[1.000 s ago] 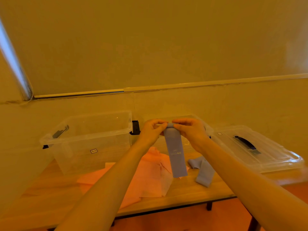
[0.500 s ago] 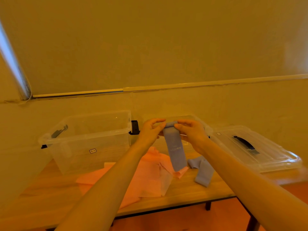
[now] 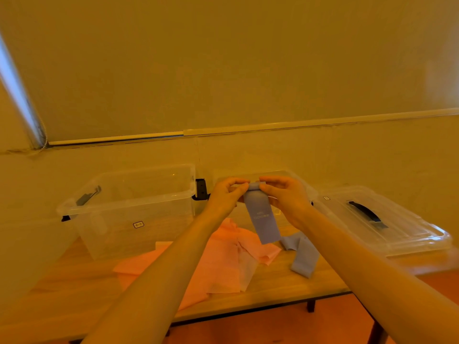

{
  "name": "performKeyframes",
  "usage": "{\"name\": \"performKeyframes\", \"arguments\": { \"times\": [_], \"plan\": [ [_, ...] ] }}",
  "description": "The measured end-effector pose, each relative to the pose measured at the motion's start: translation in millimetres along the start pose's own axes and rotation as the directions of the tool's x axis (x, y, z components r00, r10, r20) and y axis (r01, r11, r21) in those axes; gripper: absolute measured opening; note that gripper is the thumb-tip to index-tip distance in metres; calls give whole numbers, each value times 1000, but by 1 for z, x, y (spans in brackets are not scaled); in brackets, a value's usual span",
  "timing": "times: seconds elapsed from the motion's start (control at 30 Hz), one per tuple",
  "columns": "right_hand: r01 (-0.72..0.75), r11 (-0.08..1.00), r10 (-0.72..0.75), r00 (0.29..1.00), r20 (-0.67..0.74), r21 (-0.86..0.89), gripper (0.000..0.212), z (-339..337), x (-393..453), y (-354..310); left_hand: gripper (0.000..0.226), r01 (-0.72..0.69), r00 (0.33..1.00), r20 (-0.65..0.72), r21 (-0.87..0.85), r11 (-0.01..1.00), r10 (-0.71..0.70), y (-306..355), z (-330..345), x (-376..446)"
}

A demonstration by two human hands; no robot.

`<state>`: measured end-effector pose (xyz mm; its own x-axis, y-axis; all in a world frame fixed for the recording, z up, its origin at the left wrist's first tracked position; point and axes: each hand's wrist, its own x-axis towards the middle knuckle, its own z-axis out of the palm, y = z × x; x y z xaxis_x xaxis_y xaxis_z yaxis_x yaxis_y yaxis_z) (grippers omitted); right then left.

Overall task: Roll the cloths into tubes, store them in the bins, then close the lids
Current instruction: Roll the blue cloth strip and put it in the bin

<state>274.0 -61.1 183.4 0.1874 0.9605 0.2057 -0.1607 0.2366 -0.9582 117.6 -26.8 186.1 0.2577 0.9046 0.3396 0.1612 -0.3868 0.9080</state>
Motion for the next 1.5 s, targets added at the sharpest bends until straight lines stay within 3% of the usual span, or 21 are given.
{"name": "performKeyframes", "arguments": {
  "times": [0.27, 0.57, 0.87, 1.03, 1.23, 1.43, 1.5],
  "plan": [
    [-122, 990, 121, 993, -11, -72, 28, -1, 1, 5, 16, -70, 998, 1, -25, 997, 70, -1, -1, -3],
    [-39, 997, 40, 999, 8, -62, 24, -1, -1, 4, 18, 30, 1000, 1, 11, 999, -30, -5, -2, -6],
    [-103, 993, 103, 995, -7, -56, 21, 0, -1, 11, 15, -25, 1000, 9, -6, 1000, 25, -5, -5, -7],
    [-75, 997, 74, 997, -38, -36, 28, -4, 0, 12, 24, 36, 999, 21, -28, 999, -35, -5, -1, -7],
    [-69, 998, 69, 997, 26, -14, 28, -4, -2, 7, 19, -7, 1000, 0, -29, 1000, 7, -5, 2, -7],
    [-78, 996, 77, 997, -6, -45, 8, -4, -1, 10, 18, -24, 999, 33, -22, 999, 25, -6, 2, -8],
    [-62, 997, 62, 998, -6, -51, 13, -5, 0, 10, 20, 24, 999, 42, -38, 999, -23, -5, 2, -9]
  ]
}}
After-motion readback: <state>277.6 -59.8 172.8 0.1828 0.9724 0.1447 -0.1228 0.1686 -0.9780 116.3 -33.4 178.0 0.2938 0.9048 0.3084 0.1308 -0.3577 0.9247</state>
